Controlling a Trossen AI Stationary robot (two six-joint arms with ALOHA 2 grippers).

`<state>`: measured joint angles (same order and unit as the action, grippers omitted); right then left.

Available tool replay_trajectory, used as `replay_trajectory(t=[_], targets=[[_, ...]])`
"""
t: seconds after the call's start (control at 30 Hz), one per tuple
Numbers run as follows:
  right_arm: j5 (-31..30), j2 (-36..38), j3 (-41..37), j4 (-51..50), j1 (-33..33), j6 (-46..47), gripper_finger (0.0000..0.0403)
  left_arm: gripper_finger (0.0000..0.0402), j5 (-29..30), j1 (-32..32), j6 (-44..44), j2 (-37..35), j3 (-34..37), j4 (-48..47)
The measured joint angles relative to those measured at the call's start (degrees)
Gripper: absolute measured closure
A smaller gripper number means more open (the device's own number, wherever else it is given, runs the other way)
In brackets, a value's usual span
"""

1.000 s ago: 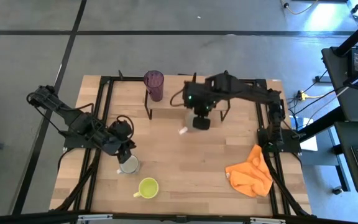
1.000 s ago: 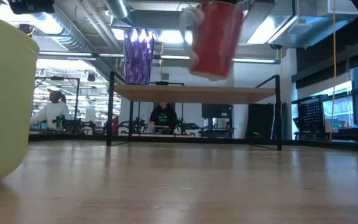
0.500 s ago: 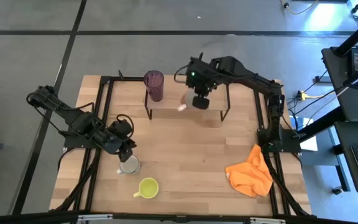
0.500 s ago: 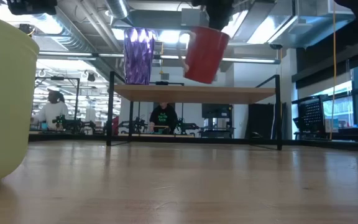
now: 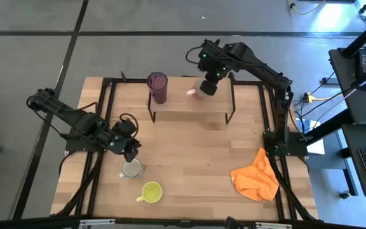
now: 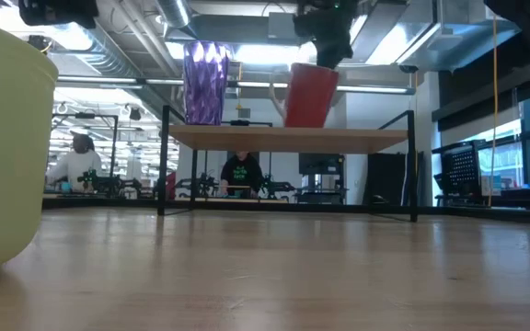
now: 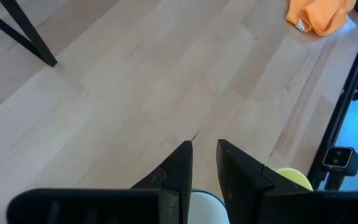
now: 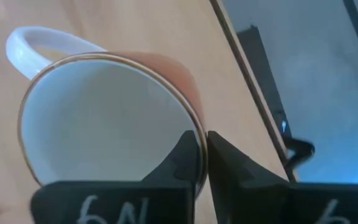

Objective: Stack small to large cups/mugs on shelf
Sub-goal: Put the orange mug on the shelf

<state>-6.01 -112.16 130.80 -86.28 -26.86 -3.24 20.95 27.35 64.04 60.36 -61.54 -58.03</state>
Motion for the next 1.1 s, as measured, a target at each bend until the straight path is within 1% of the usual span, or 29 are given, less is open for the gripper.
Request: replay_trajectory(t=[0.07, 0.17, 0.4, 0.5, 0.73, 1.1], targets=[[0.28, 0.00, 0.00, -1.86, -0.97, 0.64, 0.0379, 0.0334, 0.00, -0.35, -0.10, 0.00, 0.00, -0.01], [2.72, 0.00, 0.00, -2.93, -2.02, 1.48, 0.0379, 0.0334, -0.01, -0.92, -0.12, 0.00, 0.00, -0.01], [6.25, 0.00, 0.00, -3.74, -1.94, 1.75, 0.0377, 0.0334, -0.04, -1.11, -0.17, 0.00, 0.00, -0.01], [6.08, 0.00, 0.00, -3.64, -1.96, 2.70, 0.0373, 0.0334, -0.49, -1.11, -0.19, 0.00, 0.00, -0.01], [6.22, 0.09, 0.00, -3.32, -1.95, 2.86, 0.0348, 0.0334, -0.54, -1.09, -0.19, 0.00, 0.00, 0.00], [5.62, 0.09, 0.00, -1.22, -1.98, 2.39, 0.0344, 0.0334, -0.72, -1.09, -0.17, 0.00, 0.00, 0.01]])
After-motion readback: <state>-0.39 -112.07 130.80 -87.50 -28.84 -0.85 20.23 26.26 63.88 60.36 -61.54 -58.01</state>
